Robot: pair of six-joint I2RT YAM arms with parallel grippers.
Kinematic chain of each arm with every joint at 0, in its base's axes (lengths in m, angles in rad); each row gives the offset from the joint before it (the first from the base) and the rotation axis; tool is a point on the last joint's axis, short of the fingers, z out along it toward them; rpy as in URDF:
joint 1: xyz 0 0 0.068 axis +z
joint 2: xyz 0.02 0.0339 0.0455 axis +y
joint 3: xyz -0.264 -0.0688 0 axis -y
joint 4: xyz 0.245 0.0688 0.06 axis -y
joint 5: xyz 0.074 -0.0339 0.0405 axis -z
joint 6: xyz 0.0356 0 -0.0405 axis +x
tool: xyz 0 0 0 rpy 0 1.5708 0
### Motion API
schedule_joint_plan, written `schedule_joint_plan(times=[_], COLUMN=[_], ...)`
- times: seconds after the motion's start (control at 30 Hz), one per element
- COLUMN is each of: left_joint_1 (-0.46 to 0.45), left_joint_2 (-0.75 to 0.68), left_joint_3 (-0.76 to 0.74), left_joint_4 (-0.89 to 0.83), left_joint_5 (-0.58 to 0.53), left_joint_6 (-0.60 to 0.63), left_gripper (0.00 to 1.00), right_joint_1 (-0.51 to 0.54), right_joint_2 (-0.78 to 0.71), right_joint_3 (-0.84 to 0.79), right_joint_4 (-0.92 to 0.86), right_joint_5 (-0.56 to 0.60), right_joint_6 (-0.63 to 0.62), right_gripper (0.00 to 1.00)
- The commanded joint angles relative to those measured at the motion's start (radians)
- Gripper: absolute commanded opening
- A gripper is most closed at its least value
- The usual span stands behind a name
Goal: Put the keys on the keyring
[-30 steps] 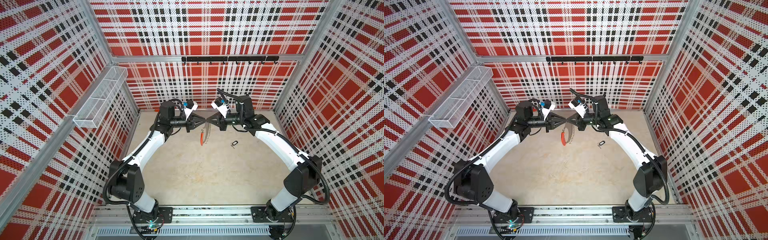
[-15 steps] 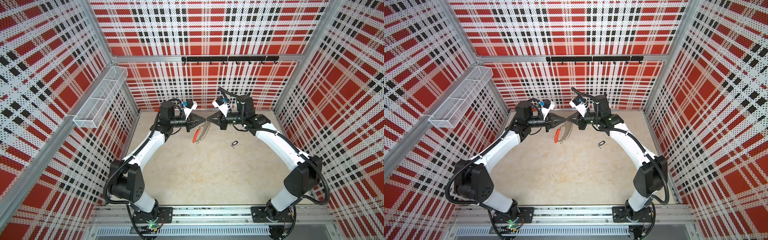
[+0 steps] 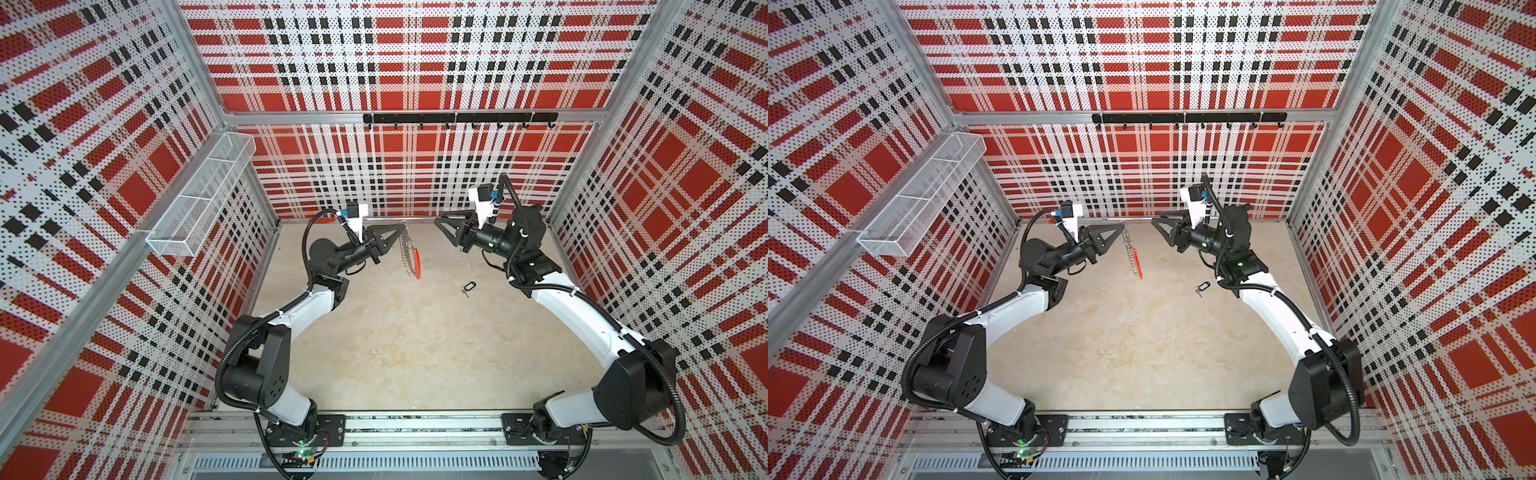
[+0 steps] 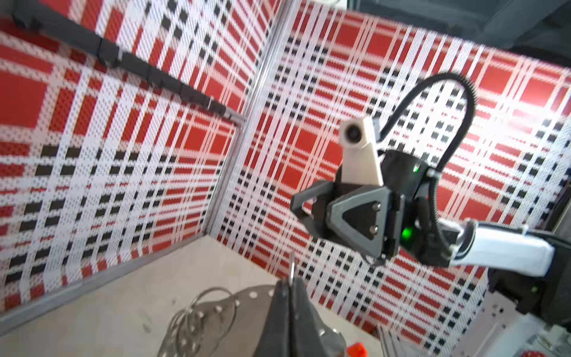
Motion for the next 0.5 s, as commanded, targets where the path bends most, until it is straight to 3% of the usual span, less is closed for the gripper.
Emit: schedule_joint_plan(times=[0.0,0.27,0.47], left_joint_1=[-0.011,-0.021,-0.025], left_joint_2=[0.004,0.030,0.024], left_joint_3=[-0.007,-0.011,-0.020], left_joint_4=[0.262,0.402,0.400], left_joint_5=[-0.096,-0.148,-0.166], left_joint_6=[-0.147,-0.257,-0.254], left_gripper=[0.00,0.00,0.00], right_joint_1=[0.005,0.063,0.077], right_joint_2=[0.025,0.089,0.137], right_joint_3=[-0.010,0.065,0.083], right_joint_4=[0.166,0.226,0.423], right_joint_5=[-0.028,-0.091,-0.155], right_joint_6=[0.145,0.177,0.302], right_gripper=[0.36,0.36,0.37])
